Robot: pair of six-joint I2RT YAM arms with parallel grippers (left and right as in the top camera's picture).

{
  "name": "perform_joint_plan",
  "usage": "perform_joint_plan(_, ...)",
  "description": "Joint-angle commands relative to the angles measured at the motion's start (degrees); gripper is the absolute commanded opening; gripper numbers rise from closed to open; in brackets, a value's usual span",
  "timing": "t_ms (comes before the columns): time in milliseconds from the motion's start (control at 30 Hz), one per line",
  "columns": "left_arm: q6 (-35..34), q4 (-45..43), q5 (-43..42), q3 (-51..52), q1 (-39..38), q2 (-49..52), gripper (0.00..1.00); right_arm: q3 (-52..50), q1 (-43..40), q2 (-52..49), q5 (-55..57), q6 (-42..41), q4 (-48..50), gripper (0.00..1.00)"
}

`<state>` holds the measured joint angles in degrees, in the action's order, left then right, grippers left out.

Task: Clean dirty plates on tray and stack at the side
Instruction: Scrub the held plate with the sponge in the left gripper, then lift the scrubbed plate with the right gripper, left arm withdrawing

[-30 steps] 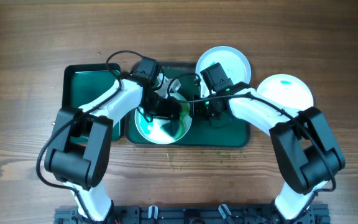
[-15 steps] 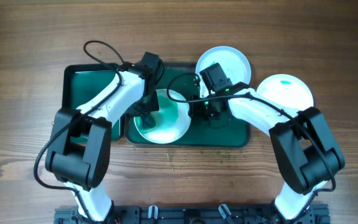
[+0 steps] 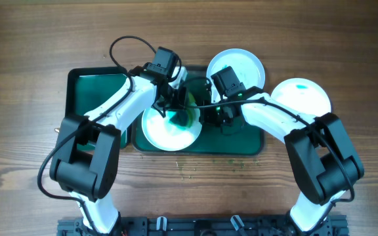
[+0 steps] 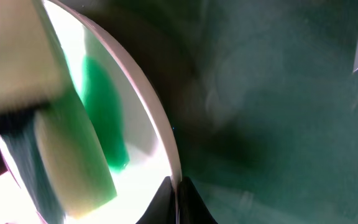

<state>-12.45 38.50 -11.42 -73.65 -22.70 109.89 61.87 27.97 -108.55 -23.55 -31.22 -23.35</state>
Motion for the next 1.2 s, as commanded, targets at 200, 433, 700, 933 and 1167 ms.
perform_joint_plan(200,-16.6,12.7,27.6,-2.8,1.1,0.6,0.04,0.5,-0.1,-0.9,1.2,-0.2,-0.3,0.04)
perform_joint_plan(433,-14.0,32.7,9.9,-20.8,4.8,-1.2,0.04,0.5,-0.1,-0.6,1.0,0.0,-1.4,0.04)
perform_joint_plan(700,-10.3,35.7,10.2,-29.3,12.7,-3.7,0.04,0.6,2.9,10.0,21.2,3.1,-8.1,0.05)
perform_joint_plan(933,-10.3,35.0,10.6,-29.3,13.4,-3.7,0.04,0.8,13.9,19.6,54.3,3.7,-13.4,0.04)
perform_joint_plan(1167,-10.3,35.1,10.6,-29.3,13.4,-3.7,0.04,0.8,23.0,22.9,80.2,8.5,-16.5,0.04)
